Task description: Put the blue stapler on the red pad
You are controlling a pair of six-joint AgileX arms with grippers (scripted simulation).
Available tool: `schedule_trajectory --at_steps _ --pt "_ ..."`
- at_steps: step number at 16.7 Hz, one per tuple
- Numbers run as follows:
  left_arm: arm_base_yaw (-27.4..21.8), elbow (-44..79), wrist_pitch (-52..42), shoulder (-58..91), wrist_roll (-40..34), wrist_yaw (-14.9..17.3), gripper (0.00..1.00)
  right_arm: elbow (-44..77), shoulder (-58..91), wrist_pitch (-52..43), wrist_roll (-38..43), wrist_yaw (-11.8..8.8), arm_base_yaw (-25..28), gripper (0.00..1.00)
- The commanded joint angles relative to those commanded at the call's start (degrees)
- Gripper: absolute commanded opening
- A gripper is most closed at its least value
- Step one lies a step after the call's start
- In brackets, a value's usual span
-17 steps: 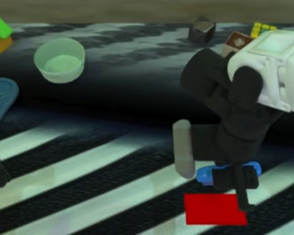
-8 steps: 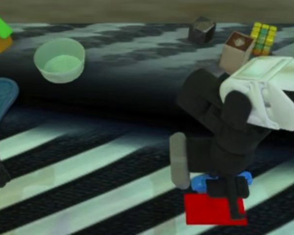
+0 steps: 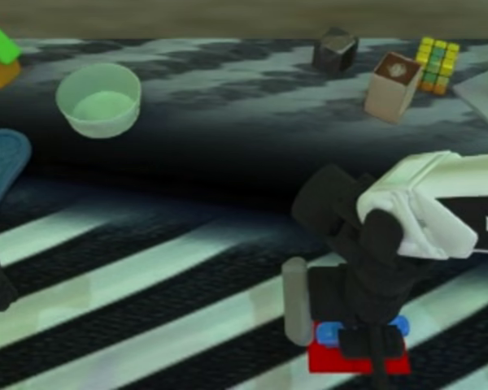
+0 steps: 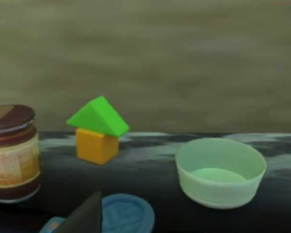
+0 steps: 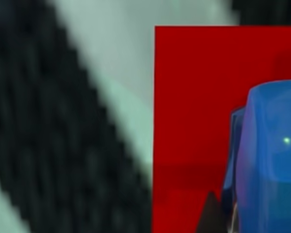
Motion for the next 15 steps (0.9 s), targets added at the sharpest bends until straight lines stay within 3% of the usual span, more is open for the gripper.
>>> schedule_trajectory --at_steps 2,15 --pt "0.0 0.0 0.0 0.0 0.0 0.0 1.0 0.0 0.0 0.0 0.0 0.0 0.0 0.0" --pt "0.0 0.0 0.0 0.0 0.0 0.0 1.0 0.0 0.0 0.0 0.0 0.0 0.0 0.98"
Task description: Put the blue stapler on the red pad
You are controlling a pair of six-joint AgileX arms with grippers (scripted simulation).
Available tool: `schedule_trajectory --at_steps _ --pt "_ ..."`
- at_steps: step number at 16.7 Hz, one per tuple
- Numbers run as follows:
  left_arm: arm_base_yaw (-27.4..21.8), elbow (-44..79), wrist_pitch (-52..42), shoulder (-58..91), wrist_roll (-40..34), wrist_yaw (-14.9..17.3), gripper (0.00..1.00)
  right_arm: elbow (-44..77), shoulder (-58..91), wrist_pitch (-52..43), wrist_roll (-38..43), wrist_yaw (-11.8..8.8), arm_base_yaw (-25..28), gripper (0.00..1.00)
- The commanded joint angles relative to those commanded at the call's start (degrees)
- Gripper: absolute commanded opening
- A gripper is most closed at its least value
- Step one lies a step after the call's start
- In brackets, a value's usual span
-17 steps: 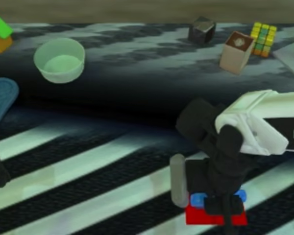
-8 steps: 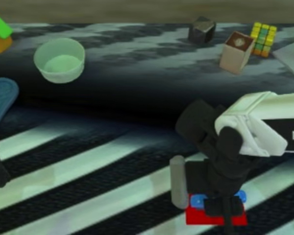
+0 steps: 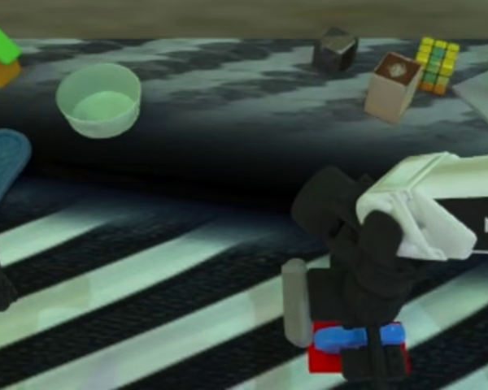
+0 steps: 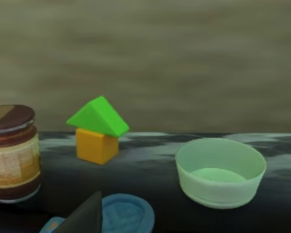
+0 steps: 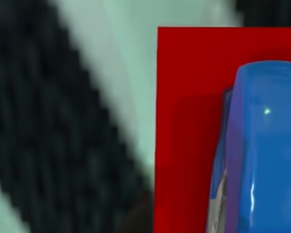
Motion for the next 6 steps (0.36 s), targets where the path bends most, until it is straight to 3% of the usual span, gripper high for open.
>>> schedule_trajectory --at_steps 6 --pt "0.0 0.0 0.0 0.0 0.0 0.0 1.0 0.0 0.0 0.0 0.0 0.0 0.0 1.0"
